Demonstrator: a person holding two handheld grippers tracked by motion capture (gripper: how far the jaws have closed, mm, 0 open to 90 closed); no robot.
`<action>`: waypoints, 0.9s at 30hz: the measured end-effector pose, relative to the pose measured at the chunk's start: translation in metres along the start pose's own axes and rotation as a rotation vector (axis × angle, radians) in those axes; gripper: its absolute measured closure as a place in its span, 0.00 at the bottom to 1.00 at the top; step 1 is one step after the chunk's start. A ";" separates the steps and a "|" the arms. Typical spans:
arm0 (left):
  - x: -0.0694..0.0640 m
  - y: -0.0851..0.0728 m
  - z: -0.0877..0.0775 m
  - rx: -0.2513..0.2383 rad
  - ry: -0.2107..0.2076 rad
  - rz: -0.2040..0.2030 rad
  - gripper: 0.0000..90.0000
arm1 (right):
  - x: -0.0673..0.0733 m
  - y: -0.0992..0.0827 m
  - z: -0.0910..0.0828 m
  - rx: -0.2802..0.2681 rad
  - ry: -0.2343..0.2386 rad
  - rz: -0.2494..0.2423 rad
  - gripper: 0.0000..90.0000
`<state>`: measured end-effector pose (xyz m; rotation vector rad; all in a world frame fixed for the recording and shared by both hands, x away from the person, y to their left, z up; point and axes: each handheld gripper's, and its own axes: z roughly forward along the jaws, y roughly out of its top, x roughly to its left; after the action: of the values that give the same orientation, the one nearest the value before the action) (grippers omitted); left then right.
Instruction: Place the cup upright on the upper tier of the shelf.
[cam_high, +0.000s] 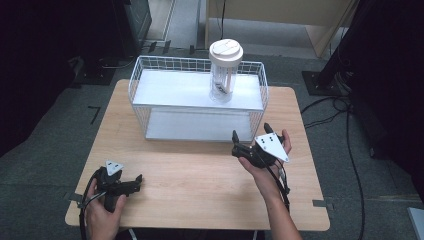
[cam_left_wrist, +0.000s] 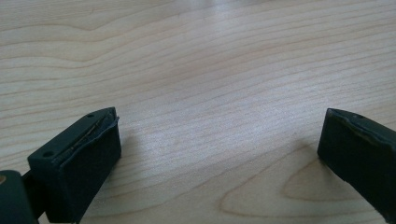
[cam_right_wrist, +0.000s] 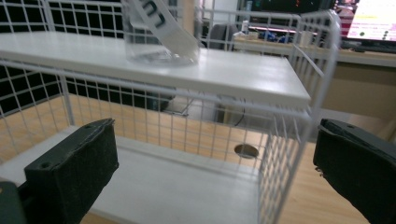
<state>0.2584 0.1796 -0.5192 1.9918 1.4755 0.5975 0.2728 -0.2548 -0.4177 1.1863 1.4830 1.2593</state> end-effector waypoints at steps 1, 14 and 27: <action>0.000 0.000 0.000 0.002 0.000 0.002 0.00 | -0.003 -0.004 -0.002 0.006 -0.005 0.000 0.00; 0.000 0.000 0.000 0.002 0.000 0.002 0.00 | -0.032 -0.050 -0.026 0.097 -0.058 0.016 0.00; 0.000 0.000 0.000 0.002 0.000 0.002 0.00 | -0.060 -0.081 -0.051 0.171 -0.116 0.016 0.00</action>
<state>0.2584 0.1798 -0.5190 1.9951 1.4747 0.5970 0.2242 -0.3280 -0.4895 1.3624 1.5211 1.0719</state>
